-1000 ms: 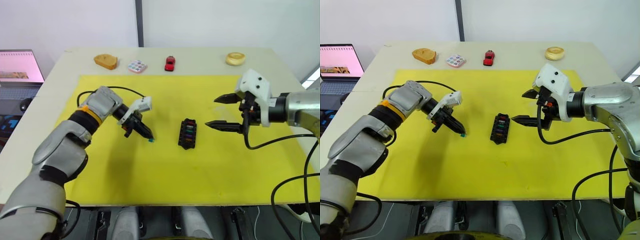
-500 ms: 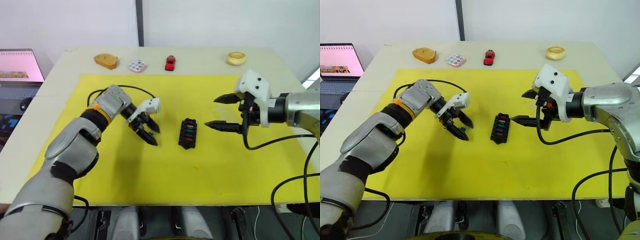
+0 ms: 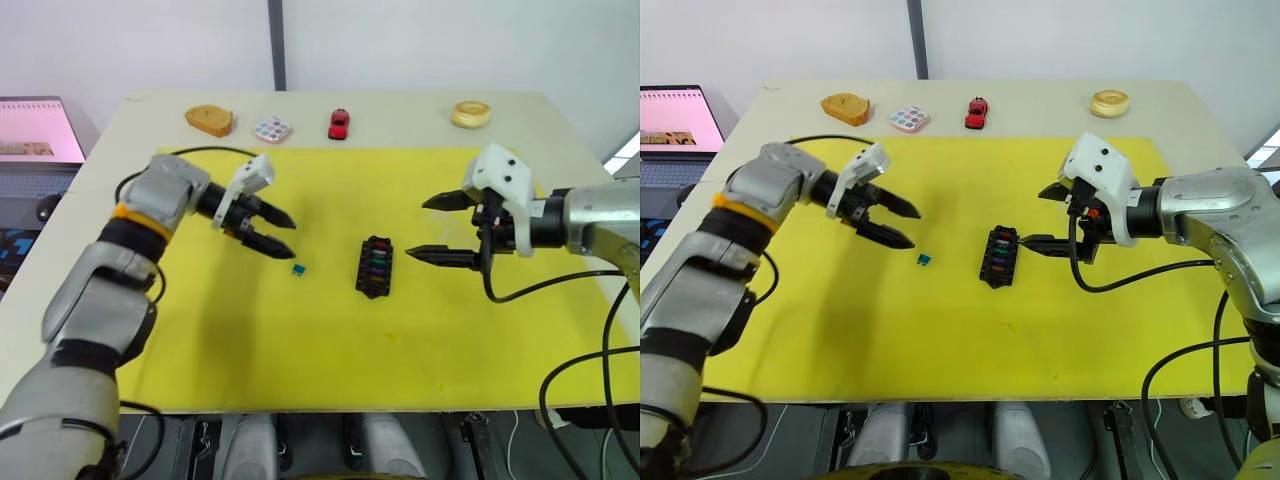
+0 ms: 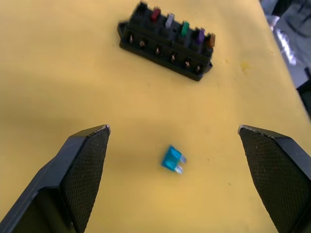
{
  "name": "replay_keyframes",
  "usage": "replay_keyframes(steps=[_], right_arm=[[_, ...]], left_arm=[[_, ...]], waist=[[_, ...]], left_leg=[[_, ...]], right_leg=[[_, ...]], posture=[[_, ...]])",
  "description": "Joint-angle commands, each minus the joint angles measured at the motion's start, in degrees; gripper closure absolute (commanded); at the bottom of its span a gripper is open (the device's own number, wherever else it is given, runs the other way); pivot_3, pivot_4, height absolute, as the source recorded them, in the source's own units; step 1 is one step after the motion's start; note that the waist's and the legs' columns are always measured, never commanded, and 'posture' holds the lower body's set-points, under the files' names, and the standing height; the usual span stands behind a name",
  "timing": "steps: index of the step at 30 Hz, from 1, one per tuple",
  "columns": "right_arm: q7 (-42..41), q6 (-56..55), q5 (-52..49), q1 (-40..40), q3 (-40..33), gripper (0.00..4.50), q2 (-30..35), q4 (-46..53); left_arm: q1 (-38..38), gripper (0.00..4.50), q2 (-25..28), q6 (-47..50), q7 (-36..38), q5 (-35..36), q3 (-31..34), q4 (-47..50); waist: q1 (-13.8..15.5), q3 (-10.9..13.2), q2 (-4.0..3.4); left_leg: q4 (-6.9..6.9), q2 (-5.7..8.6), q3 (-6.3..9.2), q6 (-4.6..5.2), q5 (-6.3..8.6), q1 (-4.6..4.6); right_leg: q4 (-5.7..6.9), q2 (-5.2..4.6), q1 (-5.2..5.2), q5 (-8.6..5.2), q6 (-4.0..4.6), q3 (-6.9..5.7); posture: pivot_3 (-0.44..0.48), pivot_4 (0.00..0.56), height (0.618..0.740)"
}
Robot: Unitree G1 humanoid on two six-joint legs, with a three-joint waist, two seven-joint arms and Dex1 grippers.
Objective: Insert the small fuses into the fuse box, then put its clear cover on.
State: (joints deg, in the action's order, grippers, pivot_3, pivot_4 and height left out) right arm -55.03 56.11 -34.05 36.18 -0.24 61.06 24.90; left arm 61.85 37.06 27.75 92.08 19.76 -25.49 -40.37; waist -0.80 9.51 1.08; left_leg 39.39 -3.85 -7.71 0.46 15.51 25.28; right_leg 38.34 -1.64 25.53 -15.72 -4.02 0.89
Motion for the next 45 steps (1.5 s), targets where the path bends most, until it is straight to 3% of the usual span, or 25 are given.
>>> replay_keyframes(steps=[1, 4, 8, 11, 15, 19, 22, 26, 30, 35, 39, 43, 44, 45], right_arm=[[-1.2, -2.3, -0.3, 0.4, -1.6, 0.0, 0.6, 1.7], [-1.4, -5.0, 1.1, -2.2, -1.8, 0.0, 1.4, 4.2], [-1.0, -8.6, 1.4, -10.7, -6.7, 0.0, 1.5, 7.7], [0.5, -11.3, 0.8, -16.4, -12.1, 0.0, -0.9, 8.8], [-0.5, -9.7, -0.6, -20.9, -14.8, 0.0, 0.3, 9.2], [-0.7, -9.3, -1.8, -21.2, -14.5, 0.0, 1.0, 9.7], [0.2, -8.6, -2.7, -19.9, -14.0, 0.0, 0.7, 10.2], [1.3, -8.2, -2.9, -17.7, -12.5, 0.0, 0.4, 10.3], [1.6, -9.4, -1.4, -16.5, -10.6, 0.0, 0.7, 9.7], [2.0, -9.7, -0.2, -15.6, -9.2, 0.0, 1.1, 9.5], [2.3, -9.3, -0.5, -15.2, -9.1, 0.0, 1.0, 9.9], [2.6, -9.2, -0.5, -15.2, -9.0, 0.0, 1.0, 10.0], [2.7, -9.2, -0.5, -15.2, -9.1, 0.0, 1.0, 10.0], [2.7, -9.2, -0.5, -15.2, -9.1, 0.0, 1.0, 10.0]], left_arm=[[-3.0, 0.06, 2.2, 11.1, -3.6, 3.6, 7.8, 5.5], [-7.8, 0.06, 2.9, 16.7, -9.8, 6.8, 15.3, 11.0], [-18.3, 0.06, 2.6, 7.4, -20.7, 7.2, 26.7, 25.0], [-26.7, 0.06, 4.0, 0.4, -23.2, 4.5, 28.2, 35.6], [-32.2, 0.06, 4.7, 4.6, -25.3, 6.6, 28.3, 42.8], [-31.8, 0.06, 4.2, 8.6, -26.9, 5.0, 25.1, 40.9], [-29.8, 0.06, 2.3, 17.8, -29.1, 8.7, 25.7, 38.8], [-23.6, 0.06, -4.8, 36.4, -31.1, 19.8, 31.0, 30.2], [-20.6, 0.06, -6.8, 44.5, -31.6, 21.9, 31.0, 22.5], [-19.6, 0.06, -6.9, 45.5, -29.7, 18.5, 23.0, 18.5], [-18.0, 0.06, -7.5, 44.5, -29.1, 17.3, 21.6, 15.1], [-16.9, 1.13, -7.9, 43.4, -27.7, 15.5, 19.1, 12.9], [-16.7, 1.71, -7.9, 43.6, -27.2, 15.4, 18.6, 12.7], [-16.6, 1.71, -8.0, 44.0, -26.7, 15.5, 18.3, 12.8]], waist=[[0.0, 0.0, 0.0], [0.3, 0.0, 0.0], [0.2, 0.0, 0.0], [0.2, 0.0, 0.0], [0.7, 0.0, -0.01], [1.2, 0.0, -0.03], [1.4, 0.0, -0.03], [1.7, 0.0, -0.01], [1.1, 0.0, -0.02], [1.0, 0.0, -0.02], [1.4, 0.0, -0.03], [1.5, 0.0, -0.04], [1.5, 0.0, -0.04], [1.5, 0.0, -0.04]], left_leg=[[0.02, 0.0, 0.0, 0.0, 0.0, 0.0], [0.17, -0.02, 0.05, 0.0, 0.0, 0.05], [0.4, -0.05, 0.1, 0.0, 0.01, 0.07], [0.5, -0.07, 0.08, -0.16, -0.08, 0.05], [0.58, -0.02, 0.09, -0.2, -0.1, -0.05], [0.63, 0.0, 0.06, 0.13, 0.09, -0.13], [0.63, 0.0, 0.05, 0.15, 0.09, -0.15], [0.69, 0.0, 0.09, 0.16, 0.1, -0.13], [0.69, 0.03, 0.11, 0.19, 0.12, -0.14], [0.63, 0.01, 0.12, 0.09, 0.06, -0.14], [0.66, 0.03, 0.09, 0.14, 0.09, -0.14], [0.67, 0.04, 0.1, 0.17, 0.11, -0.15], [0.67, 0.04, 0.1, 0.17, 0.11, -0.15], [0.67, 0.04, 0.09, 0.17, 0.11, -0.14]], right_leg=[[0.01, 0.0, 0.0, 0.0, 0.0, -0.01], [0.1, -0.01, -0.01, -0.01, -0.02, -0.05], [0.14, -0.07, -0.12, -0.02, -0.04, -0.07], [0.19, -0.13, -0.18, -0.02, -0.05, -0.06], [0.19, -0.12, -0.37, 0.03, -0.13, -0.11], [0.19, -0.08, -0.42, 0.05, -0.16, -0.08], [0.19, -0.05, -0.43, 0.05, -0.16, -0.07], [0.19, -0.05, -0.46, 0.05, -0.18, -0.09], [0.18, -0.03, -0.48, 0.07, -0.22, -0.08], [0.19, 0.03, -0.42, 0.06, -0.22, -0.06], [0.18, -0.01, -0.45, 0.06, -0.21, -0.06], [0.18, -0.02, -0.47, 0.06, -0.21, -0.06], [0.18, -0.02, -0.46, 0.06, -0.21, -0.05], [0.18, -0.02, -0.46, 0.06, -0.21, -0.05]], posture=[[0.0, 0.15, 0.74], [0.0, 0.15, 0.74], [0.0, 0.15, 0.74], [0.0, 0.15, 0.74], [0.0, 0.15, 0.74], [0.0, 0.15, 0.74], [0.0, 0.15, 0.74], [0.0, 0.15, 0.74], [0.0, 0.15, 0.74], [0.0, 0.15, 0.74], [0.0, 0.15, 0.74], [0.0, 0.15, 0.74], [0.0, 0.15, 0.74], [0.0, 0.15, 0.74]])
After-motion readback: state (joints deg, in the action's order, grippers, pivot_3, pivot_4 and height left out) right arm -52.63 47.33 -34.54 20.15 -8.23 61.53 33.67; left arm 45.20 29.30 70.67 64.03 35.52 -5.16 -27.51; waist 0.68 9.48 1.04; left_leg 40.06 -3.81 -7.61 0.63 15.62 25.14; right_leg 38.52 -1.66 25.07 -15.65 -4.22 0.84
